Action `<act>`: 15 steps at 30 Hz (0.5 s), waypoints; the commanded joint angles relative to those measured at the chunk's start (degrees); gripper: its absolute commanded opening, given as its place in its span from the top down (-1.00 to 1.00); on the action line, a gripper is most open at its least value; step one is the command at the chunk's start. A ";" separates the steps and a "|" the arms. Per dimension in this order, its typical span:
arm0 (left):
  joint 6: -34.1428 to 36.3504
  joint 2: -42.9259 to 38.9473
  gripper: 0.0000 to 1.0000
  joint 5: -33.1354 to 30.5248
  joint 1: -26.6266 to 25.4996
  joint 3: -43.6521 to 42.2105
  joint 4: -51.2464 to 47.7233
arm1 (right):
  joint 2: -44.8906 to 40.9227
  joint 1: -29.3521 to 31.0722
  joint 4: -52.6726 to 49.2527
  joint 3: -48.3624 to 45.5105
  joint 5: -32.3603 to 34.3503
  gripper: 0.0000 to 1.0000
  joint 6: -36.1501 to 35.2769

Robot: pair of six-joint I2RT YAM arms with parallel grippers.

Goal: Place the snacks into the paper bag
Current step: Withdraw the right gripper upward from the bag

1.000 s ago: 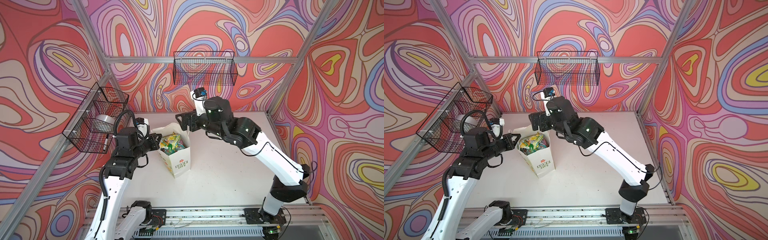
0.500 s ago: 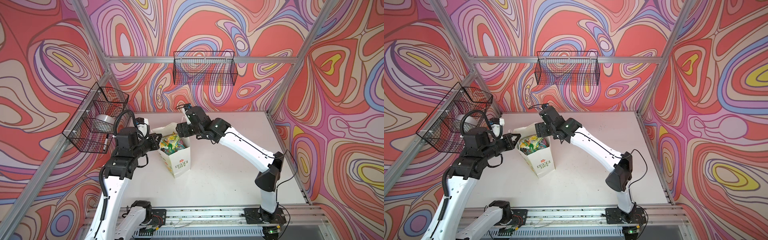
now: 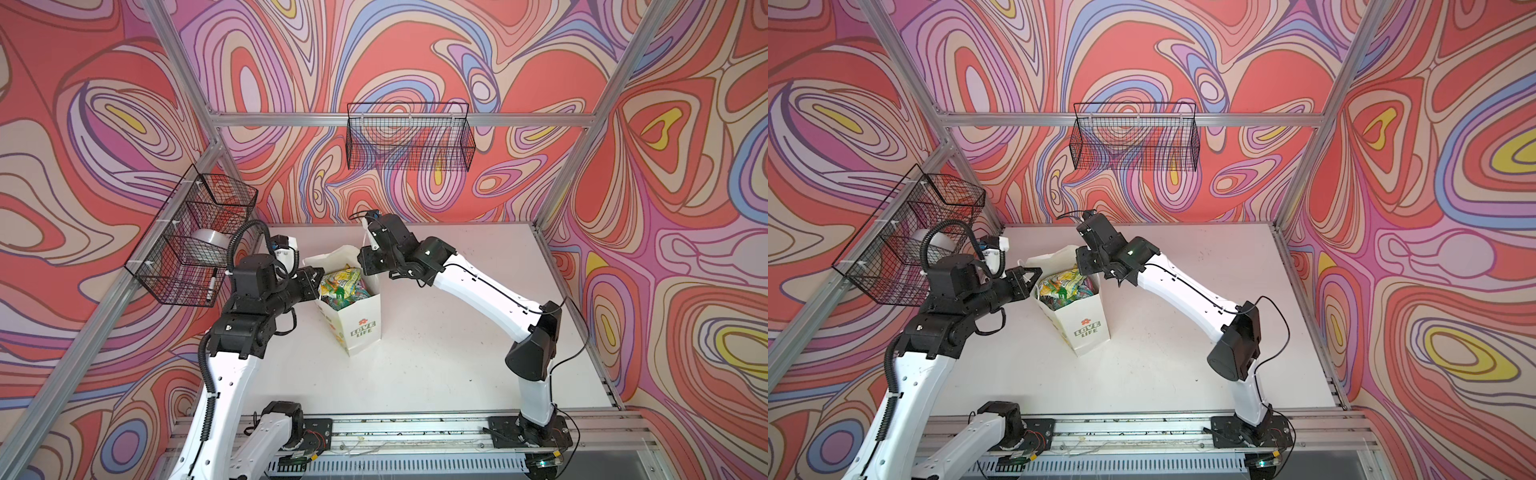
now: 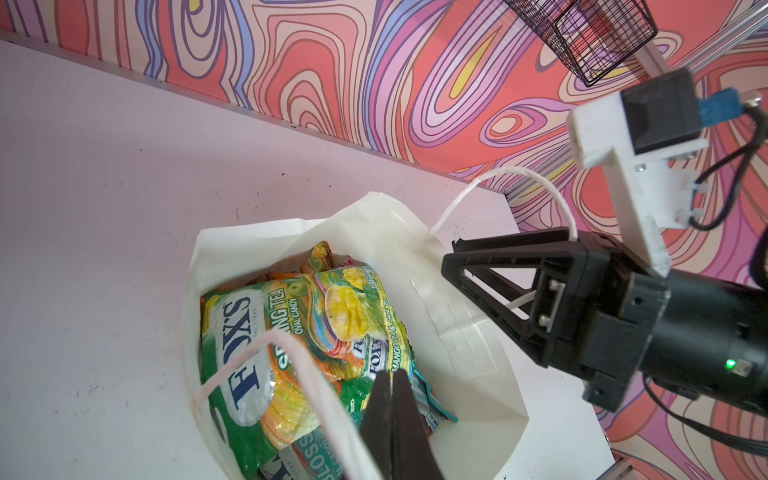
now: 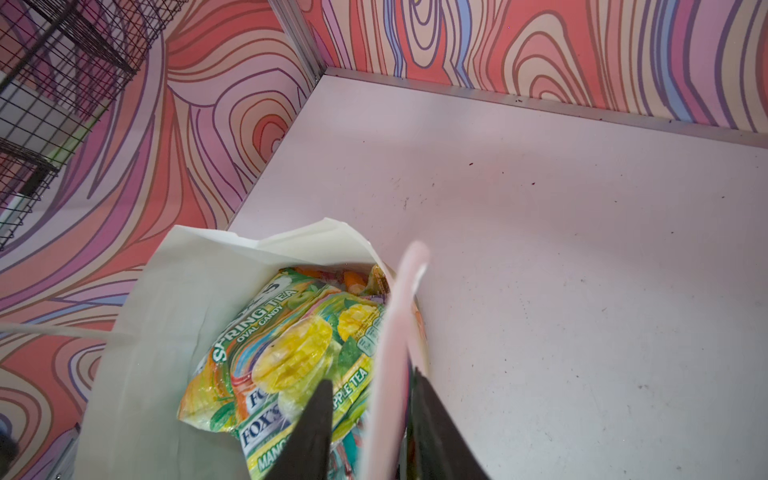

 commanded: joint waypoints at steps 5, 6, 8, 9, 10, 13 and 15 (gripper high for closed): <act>0.01 0.39 1.00 0.77 -0.17 -0.16 0.86 | -3.52 -0.12 1.34 -0.07 0.51 0.76 0.26; 0.01 0.44 1.00 0.75 -0.20 -0.16 0.86 | -3.58 -0.12 1.42 -0.16 0.49 0.82 0.21; 0.07 0.50 1.00 0.65 -0.17 -0.13 0.87 | -3.75 -0.12 1.46 -0.16 0.65 0.94 0.14; 0.04 0.57 1.00 0.56 -0.17 -0.16 0.87 | -3.74 -0.12 1.44 -0.03 0.60 1.00 0.12; 0.08 0.59 1.00 0.43 -0.17 -0.11 0.80 | -3.76 -0.12 1.48 0.02 0.34 1.00 0.01; 0.16 1.00 1.00 -0.08 -0.17 -0.03 0.67 | -3.95 -0.11 1.98 0.01 -0.81 1.00 -0.21; -0.23 1.81 1.00 -0.32 -0.17 0.63 0.26 | -4.39 -0.12 2.40 0.18 -1.15 1.00 -0.58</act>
